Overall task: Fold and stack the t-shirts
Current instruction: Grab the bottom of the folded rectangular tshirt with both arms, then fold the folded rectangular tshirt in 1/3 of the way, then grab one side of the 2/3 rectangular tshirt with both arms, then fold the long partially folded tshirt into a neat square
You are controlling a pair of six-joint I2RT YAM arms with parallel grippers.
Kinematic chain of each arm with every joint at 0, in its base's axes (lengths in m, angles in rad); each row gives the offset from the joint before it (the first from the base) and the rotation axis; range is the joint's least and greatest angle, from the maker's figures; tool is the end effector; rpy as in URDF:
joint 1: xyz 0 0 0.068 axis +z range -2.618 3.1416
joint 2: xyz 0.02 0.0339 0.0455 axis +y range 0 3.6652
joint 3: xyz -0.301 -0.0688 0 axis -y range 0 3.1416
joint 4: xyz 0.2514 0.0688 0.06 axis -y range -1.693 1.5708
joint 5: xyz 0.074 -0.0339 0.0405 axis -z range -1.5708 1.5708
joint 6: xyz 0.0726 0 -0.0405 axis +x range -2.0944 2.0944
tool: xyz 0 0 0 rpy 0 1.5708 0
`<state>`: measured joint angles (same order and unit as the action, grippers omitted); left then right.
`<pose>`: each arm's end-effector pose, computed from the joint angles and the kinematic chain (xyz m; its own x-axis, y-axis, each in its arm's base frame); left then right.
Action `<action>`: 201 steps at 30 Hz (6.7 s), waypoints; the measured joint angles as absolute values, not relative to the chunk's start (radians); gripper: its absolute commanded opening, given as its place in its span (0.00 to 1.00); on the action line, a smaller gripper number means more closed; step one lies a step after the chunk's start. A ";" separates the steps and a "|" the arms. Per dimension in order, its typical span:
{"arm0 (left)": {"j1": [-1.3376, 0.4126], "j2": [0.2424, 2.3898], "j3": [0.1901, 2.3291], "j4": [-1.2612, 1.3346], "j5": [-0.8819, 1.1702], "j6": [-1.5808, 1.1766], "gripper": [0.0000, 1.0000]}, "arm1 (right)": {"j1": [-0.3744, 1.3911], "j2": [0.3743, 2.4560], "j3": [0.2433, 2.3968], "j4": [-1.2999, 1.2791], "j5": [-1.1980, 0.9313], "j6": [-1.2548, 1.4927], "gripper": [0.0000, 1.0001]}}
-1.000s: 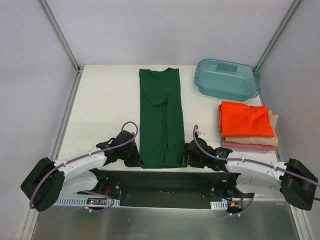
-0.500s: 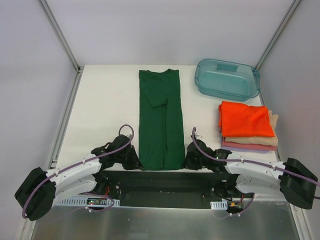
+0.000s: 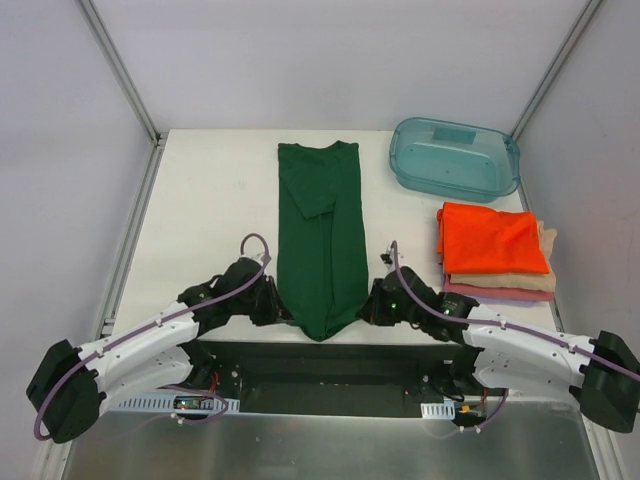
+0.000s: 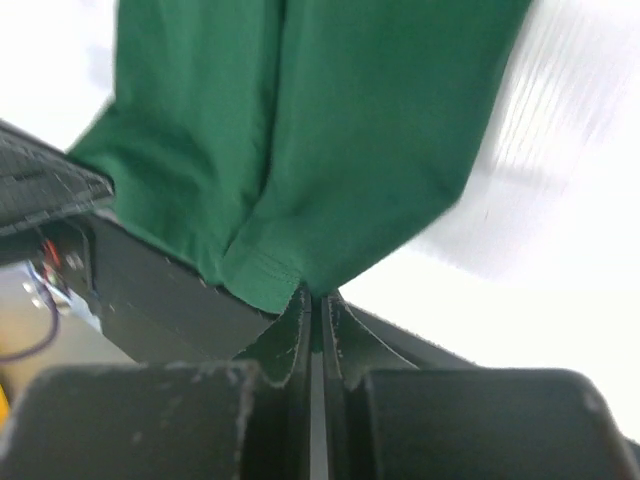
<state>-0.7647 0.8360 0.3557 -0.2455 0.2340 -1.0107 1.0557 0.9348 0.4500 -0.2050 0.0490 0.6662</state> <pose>0.1161 -0.1347 0.1779 -0.9310 -0.2488 -0.2670 0.0185 0.6984 -0.7154 0.1039 0.1763 0.1983 -0.7721 -0.1110 -0.6257 -0.4750 0.7549 0.4522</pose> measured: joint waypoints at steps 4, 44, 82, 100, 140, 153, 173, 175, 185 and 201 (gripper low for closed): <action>-0.745 0.926 0.490 -0.244 0.181 -0.958 0.00 | 0.962 0.943 0.530 -0.197 0.080 0.604 0.01; -0.308 1.822 1.253 -0.178 0.253 -0.639 0.01 | 0.524 1.726 1.163 -0.023 0.014 0.337 0.01; -0.282 1.485 0.824 -0.169 0.264 -0.675 0.79 | 0.525 1.534 0.838 0.009 -0.103 0.370 0.97; -0.302 1.637 0.802 -0.064 0.330 -0.732 0.00 | 0.526 1.530 0.721 0.091 -0.106 0.496 0.75; -0.395 0.590 0.533 -0.376 0.250 -0.779 0.00 | 0.738 0.765 0.534 -0.160 -0.340 0.494 0.01; -0.407 0.364 0.613 -0.591 0.305 -0.802 0.00 | 0.811 0.592 0.618 -0.382 -0.477 0.512 0.01; -0.420 0.903 0.834 -0.486 -0.012 -0.792 0.00 | 0.609 0.920 0.813 -0.358 -0.197 0.398 0.00; -0.420 0.962 0.870 -0.471 -0.026 -0.785 0.00 | 0.586 0.947 0.833 -0.339 -0.186 0.388 0.00; -0.406 1.221 1.009 -0.404 -0.097 -0.743 0.00 | 0.496 1.174 0.956 -0.259 -0.175 0.340 0.00; -0.334 1.534 1.121 -0.364 -0.085 -0.720 0.00 | 0.454 1.480 1.022 -0.136 -0.162 0.331 0.00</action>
<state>-0.3336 1.5337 1.1206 -0.3641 -0.0853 -0.7204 0.4538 1.4796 1.0222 -0.1356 -0.1616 0.3313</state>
